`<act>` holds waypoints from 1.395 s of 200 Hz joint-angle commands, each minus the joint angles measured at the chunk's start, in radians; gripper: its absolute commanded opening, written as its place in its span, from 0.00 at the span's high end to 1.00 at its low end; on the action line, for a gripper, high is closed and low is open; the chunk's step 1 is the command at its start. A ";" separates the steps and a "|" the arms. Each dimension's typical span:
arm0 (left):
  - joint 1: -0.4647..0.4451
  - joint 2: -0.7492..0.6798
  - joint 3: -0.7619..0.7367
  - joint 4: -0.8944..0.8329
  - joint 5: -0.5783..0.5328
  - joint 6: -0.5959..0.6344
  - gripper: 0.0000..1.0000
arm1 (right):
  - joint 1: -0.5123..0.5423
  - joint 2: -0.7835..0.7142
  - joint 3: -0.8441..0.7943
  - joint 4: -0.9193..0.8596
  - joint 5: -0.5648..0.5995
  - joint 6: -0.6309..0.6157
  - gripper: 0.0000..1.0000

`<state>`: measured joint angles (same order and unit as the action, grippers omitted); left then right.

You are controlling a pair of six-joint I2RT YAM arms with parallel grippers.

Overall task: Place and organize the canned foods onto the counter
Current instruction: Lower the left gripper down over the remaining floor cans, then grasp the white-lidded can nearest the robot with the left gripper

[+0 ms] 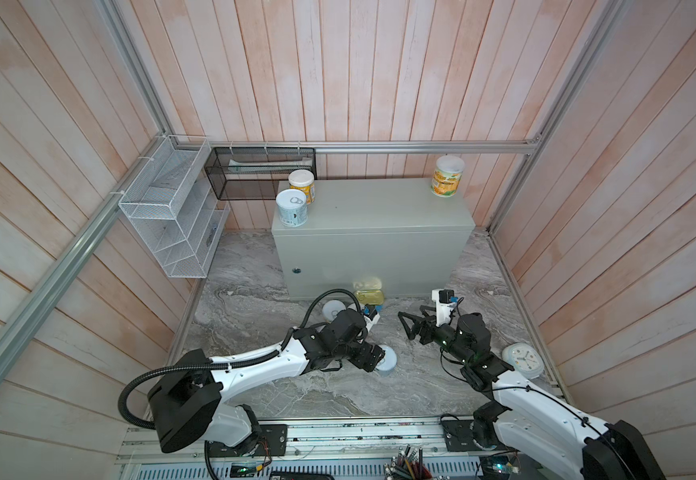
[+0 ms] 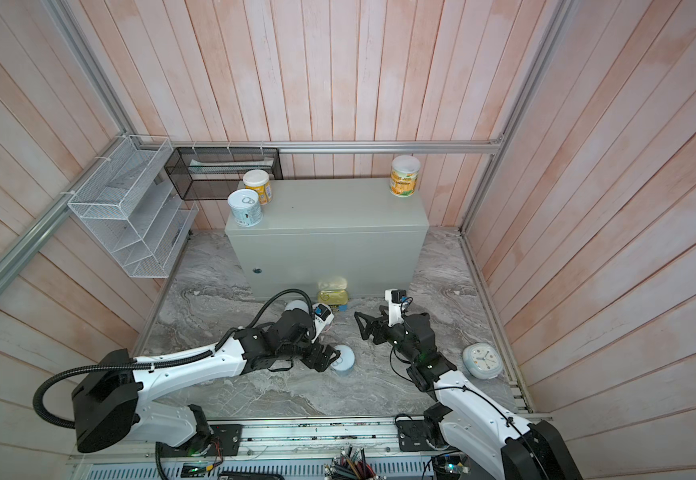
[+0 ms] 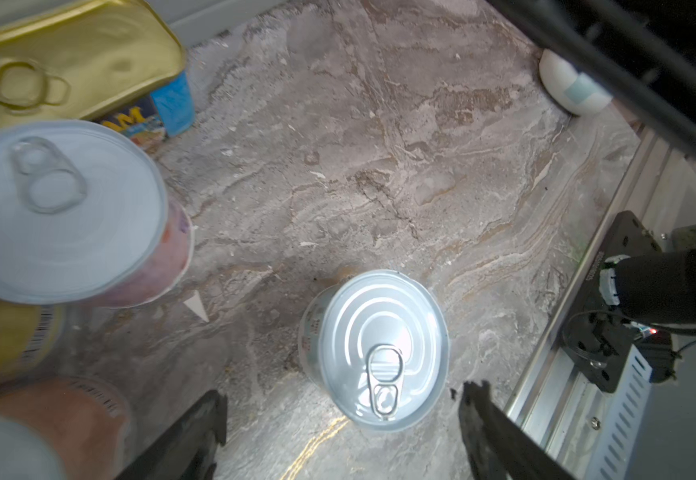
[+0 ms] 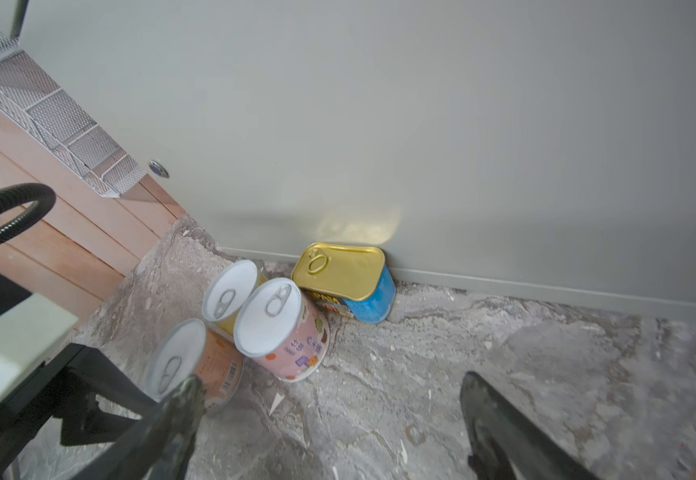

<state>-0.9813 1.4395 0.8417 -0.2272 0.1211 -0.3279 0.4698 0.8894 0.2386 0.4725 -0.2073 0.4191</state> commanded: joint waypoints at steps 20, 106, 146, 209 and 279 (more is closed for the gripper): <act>-0.026 0.087 0.051 0.061 0.030 -0.026 0.10 | -0.008 -0.145 -0.065 -0.024 0.029 0.013 0.04; -0.040 0.196 0.089 0.098 0.040 0.000 0.11 | -0.024 -0.158 -0.046 -0.092 0.021 0.014 0.03; -0.042 0.254 0.114 0.067 0.000 0.008 0.12 | -0.025 -0.163 -0.028 -0.105 0.027 0.005 0.03; -0.063 0.309 0.130 0.058 -0.058 0.031 0.22 | -0.032 -0.123 -0.020 -0.104 0.040 0.016 0.03; -0.059 0.323 0.155 0.030 -0.132 0.013 0.33 | -0.039 -0.120 -0.004 -0.135 0.063 0.006 0.03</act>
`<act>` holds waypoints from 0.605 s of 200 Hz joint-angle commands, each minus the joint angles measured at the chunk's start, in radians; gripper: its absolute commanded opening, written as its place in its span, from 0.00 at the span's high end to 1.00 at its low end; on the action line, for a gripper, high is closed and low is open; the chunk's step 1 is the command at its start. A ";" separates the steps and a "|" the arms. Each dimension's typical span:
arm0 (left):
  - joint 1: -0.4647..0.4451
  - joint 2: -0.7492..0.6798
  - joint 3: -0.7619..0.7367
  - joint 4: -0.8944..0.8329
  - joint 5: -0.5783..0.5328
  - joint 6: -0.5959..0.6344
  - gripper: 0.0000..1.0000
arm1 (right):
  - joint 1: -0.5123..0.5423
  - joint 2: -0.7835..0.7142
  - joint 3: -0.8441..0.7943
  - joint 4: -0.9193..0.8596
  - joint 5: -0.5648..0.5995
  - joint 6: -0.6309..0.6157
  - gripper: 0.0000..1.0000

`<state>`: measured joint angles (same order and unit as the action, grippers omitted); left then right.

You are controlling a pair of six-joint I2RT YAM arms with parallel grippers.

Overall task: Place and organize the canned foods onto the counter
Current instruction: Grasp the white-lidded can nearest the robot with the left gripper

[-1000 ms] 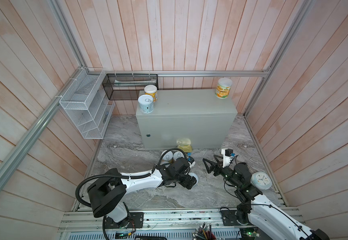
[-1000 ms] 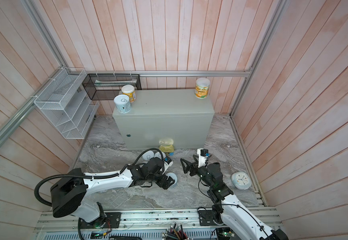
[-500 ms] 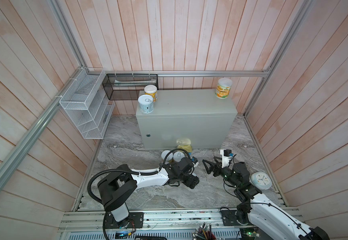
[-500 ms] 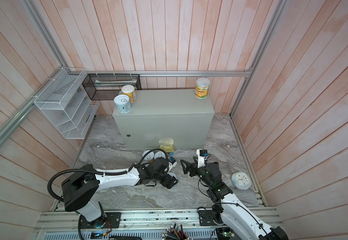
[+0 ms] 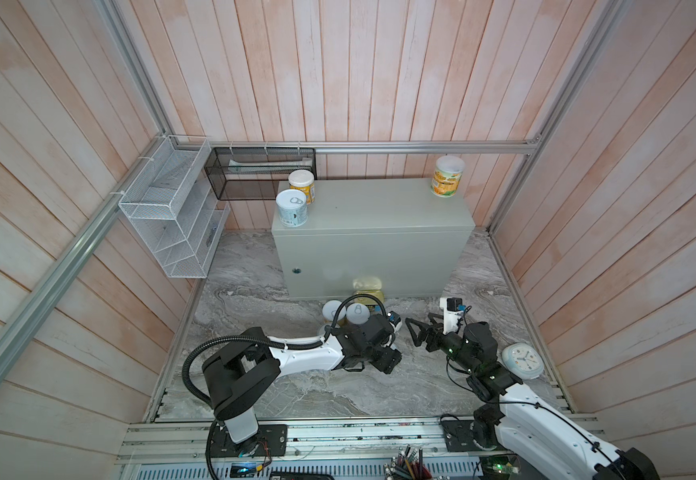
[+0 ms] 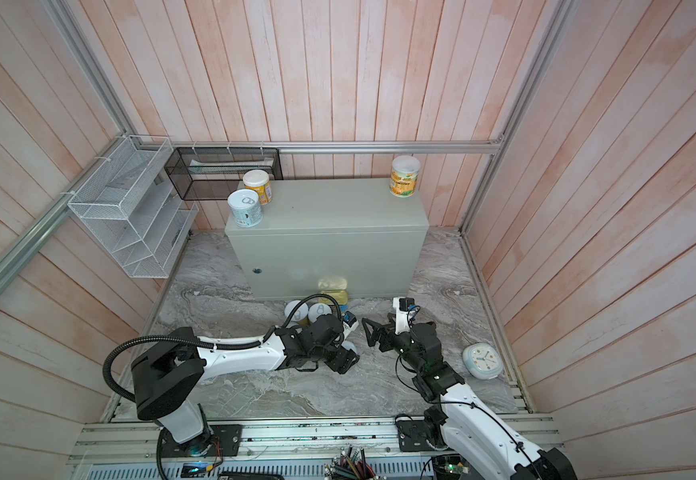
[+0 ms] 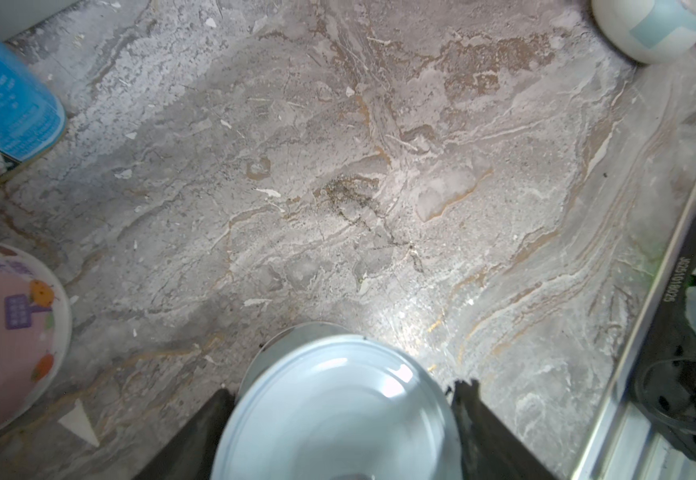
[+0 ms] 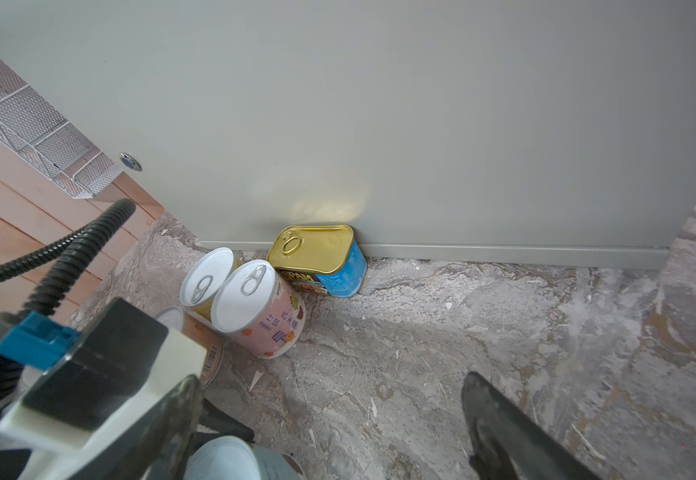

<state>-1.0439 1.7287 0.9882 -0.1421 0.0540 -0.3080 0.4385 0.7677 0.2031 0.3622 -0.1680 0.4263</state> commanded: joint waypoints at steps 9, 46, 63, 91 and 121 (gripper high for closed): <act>0.004 0.036 0.011 -0.064 -0.079 -0.005 0.33 | -0.007 0.006 0.033 -0.024 0.025 -0.001 0.03; 0.004 0.063 0.036 -0.105 -0.105 -0.008 0.30 | -0.009 0.034 0.041 -0.019 0.016 0.005 0.03; 0.004 0.063 0.036 -0.099 -0.102 -0.010 0.26 | -0.011 0.043 0.044 -0.016 0.007 0.008 0.03; 0.005 0.059 0.043 -0.101 -0.109 -0.012 0.24 | -0.010 0.060 0.058 -0.021 -0.013 0.024 0.03; 0.005 0.056 0.041 -0.091 -0.101 -0.019 0.20 | -0.011 0.061 0.060 -0.020 -0.013 0.024 0.03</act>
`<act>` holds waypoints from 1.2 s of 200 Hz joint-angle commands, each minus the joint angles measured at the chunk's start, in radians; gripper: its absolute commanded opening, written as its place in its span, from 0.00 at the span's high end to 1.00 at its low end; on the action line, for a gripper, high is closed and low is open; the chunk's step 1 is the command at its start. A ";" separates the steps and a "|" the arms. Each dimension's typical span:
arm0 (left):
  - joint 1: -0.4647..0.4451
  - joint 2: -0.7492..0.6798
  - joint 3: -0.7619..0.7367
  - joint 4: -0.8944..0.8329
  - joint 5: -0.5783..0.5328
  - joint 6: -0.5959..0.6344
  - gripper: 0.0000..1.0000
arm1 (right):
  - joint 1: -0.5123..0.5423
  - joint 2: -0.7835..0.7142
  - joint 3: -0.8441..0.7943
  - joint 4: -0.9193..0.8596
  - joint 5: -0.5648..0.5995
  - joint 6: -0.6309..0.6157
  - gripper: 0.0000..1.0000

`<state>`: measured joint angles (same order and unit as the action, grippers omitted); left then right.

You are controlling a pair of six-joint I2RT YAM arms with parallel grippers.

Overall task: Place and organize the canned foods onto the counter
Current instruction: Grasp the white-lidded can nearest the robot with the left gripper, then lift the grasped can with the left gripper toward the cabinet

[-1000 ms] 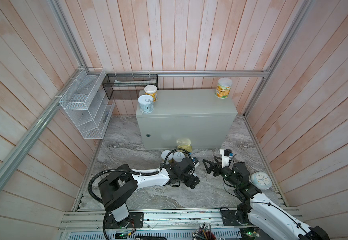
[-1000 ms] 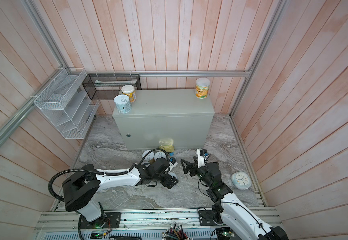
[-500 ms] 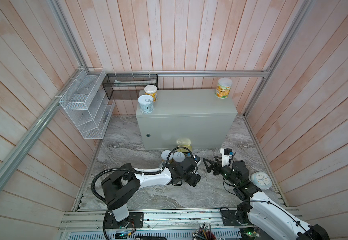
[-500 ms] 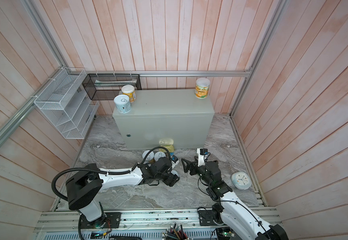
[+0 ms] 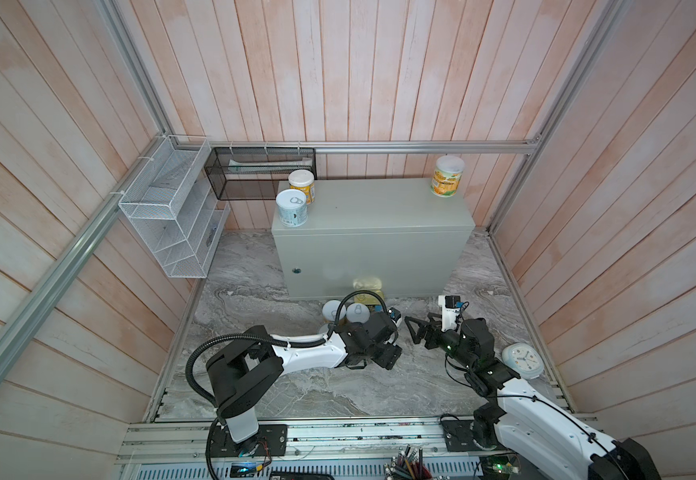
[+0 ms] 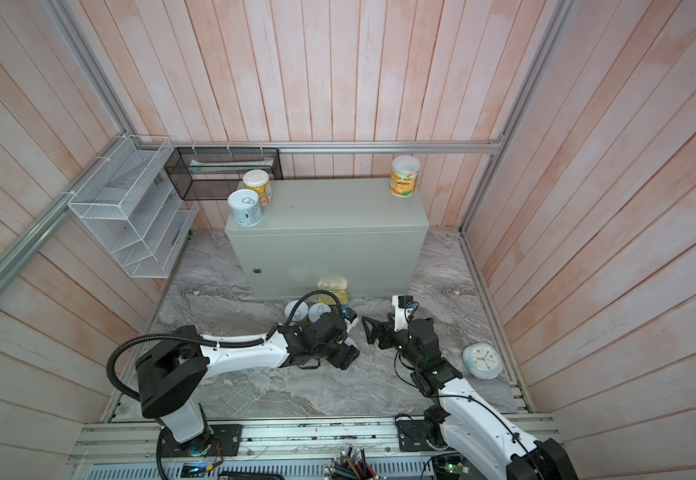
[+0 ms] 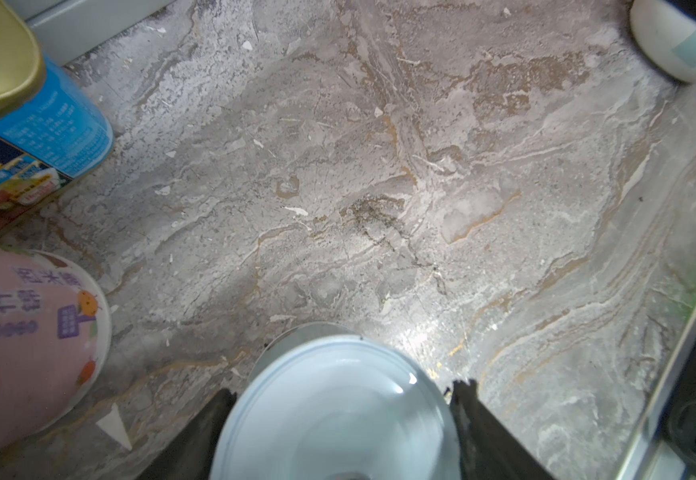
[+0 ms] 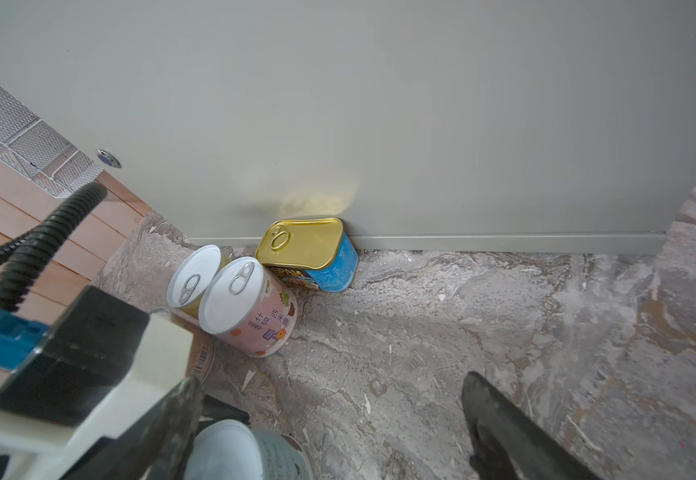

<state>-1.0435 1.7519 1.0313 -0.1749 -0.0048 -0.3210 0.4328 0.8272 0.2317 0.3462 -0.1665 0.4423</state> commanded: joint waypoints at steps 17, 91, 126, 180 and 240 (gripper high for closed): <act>0.005 0.034 -0.004 -0.060 -0.047 -0.004 0.19 | -0.006 0.002 0.035 -0.007 -0.011 0.007 0.03; 0.004 0.035 -0.002 -0.042 -0.037 -0.027 0.13 | -0.006 0.001 0.035 -0.010 -0.005 0.026 0.03; 0.005 0.035 -0.002 -0.035 -0.017 -0.036 0.11 | -0.007 0.014 0.038 -0.009 -0.004 0.026 0.03; 0.004 0.039 0.000 -0.047 -0.041 -0.038 0.15 | -0.009 0.023 0.042 -0.004 -0.003 0.032 0.03; 0.039 -0.015 0.033 -0.062 -0.006 -0.015 0.39 | -0.010 0.053 0.041 0.019 -0.016 0.016 0.03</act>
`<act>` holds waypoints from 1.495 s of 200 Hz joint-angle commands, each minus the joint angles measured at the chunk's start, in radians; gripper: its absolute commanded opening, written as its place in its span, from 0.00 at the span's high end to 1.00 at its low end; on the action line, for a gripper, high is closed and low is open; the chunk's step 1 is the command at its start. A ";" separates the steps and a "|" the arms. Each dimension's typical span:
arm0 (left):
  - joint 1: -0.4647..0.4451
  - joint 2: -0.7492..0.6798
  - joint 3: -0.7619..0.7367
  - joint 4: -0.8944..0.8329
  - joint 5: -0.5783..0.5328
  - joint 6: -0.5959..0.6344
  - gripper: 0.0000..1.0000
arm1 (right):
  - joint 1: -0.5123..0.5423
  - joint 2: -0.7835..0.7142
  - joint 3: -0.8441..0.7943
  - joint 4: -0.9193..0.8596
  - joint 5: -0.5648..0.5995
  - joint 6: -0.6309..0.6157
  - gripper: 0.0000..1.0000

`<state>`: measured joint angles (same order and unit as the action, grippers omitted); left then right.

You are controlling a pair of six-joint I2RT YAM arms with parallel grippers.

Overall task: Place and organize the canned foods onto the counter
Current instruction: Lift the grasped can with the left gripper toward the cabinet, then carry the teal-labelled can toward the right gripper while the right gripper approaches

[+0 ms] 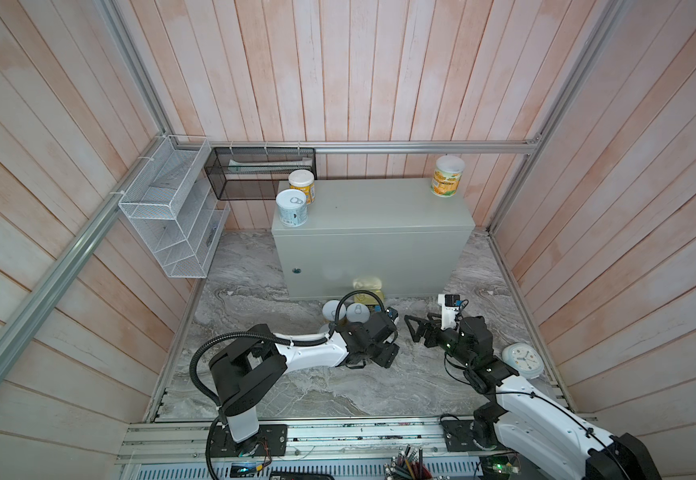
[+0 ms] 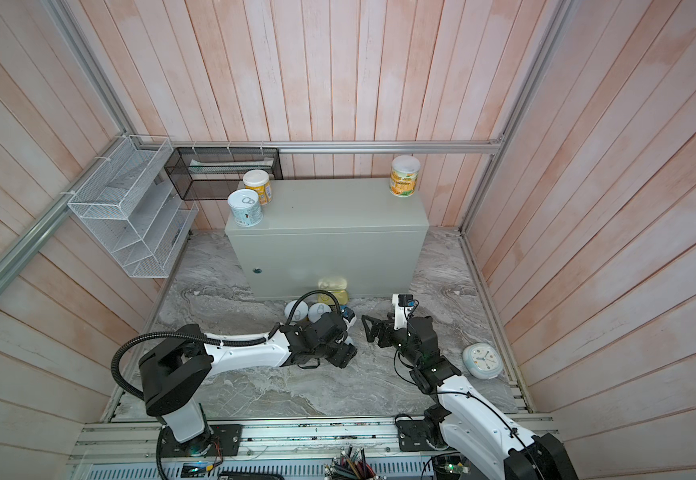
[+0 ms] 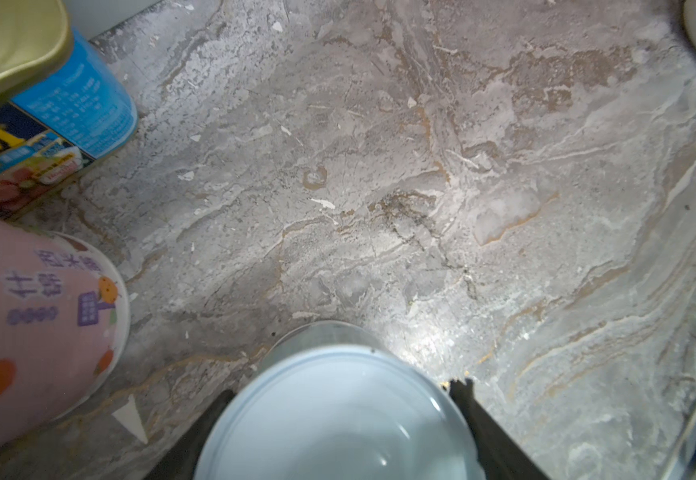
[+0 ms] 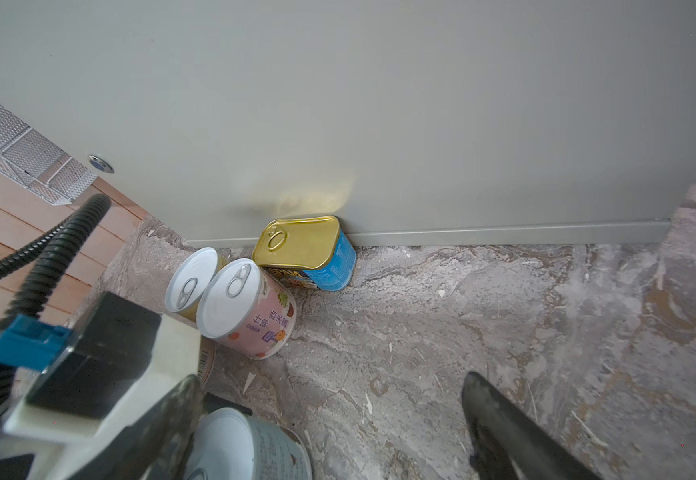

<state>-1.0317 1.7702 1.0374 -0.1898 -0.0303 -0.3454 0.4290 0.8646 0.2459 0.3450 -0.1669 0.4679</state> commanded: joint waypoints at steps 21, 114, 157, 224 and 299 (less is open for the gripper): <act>0.064 -0.080 0.030 -0.061 0.049 0.019 0.41 | -0.005 0.022 0.027 0.047 -0.028 -0.022 0.03; 0.248 -0.205 0.123 -0.124 0.231 0.099 0.42 | -0.006 0.034 0.117 0.038 0.020 -0.076 0.03; 0.281 -0.233 0.141 -0.155 0.252 0.107 0.45 | -0.006 -0.050 0.118 -0.038 0.065 -0.127 0.03; 0.335 -0.242 0.201 -0.181 0.344 0.078 0.46 | -0.004 -0.080 0.149 -0.072 0.011 -0.154 0.04; 0.388 -0.220 0.238 -0.188 0.417 0.062 0.46 | 0.016 -0.051 0.168 -0.063 -0.016 -0.198 0.04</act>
<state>-0.6521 1.5631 1.2343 -0.4160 0.3264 -0.2703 0.4305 0.8062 0.3706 0.2909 -0.1604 0.3084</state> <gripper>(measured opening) 0.746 0.963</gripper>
